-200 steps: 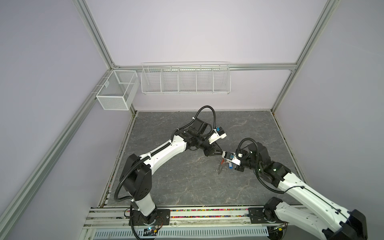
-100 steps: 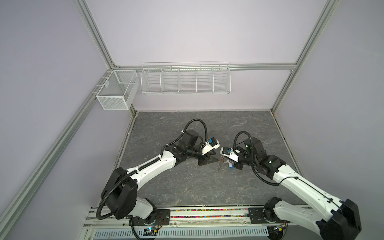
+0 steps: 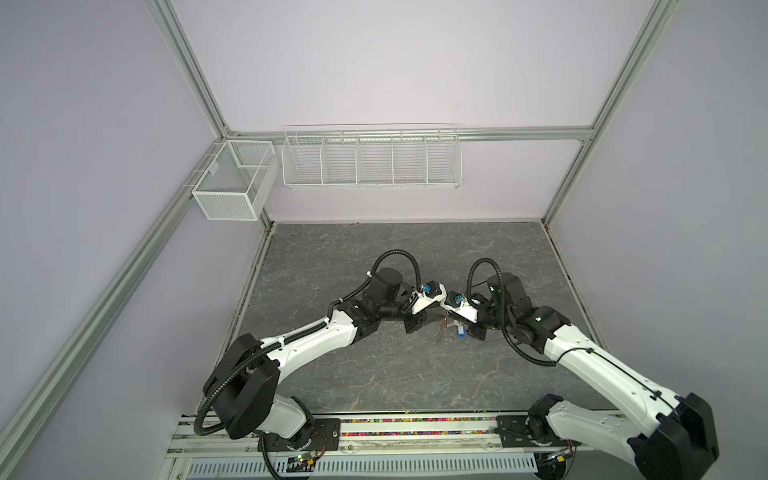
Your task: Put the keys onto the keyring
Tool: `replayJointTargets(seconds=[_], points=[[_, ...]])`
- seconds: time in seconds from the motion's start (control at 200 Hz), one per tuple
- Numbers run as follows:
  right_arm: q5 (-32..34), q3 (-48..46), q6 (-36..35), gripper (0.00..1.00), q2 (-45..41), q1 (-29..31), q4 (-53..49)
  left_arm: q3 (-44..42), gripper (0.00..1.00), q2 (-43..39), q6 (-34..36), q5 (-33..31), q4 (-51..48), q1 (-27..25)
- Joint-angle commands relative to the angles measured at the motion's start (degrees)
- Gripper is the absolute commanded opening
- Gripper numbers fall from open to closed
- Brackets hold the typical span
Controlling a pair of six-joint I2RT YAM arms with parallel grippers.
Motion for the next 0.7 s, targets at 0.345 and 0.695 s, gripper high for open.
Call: replayJointTargets(seconds=[0.345,0.695], points=[[-4.2,4.7,5.9,0.07,2.7,-3.6,-4.4,-3.3,0.44,-0.6,0.9,-9.0,5.1,-4.8],[-6.1,6.0,4.6,0.07,2.5,-3.7,-7.4,-0.5,0.37,4.0,-3.2,-15.1,4.4,-5.3]])
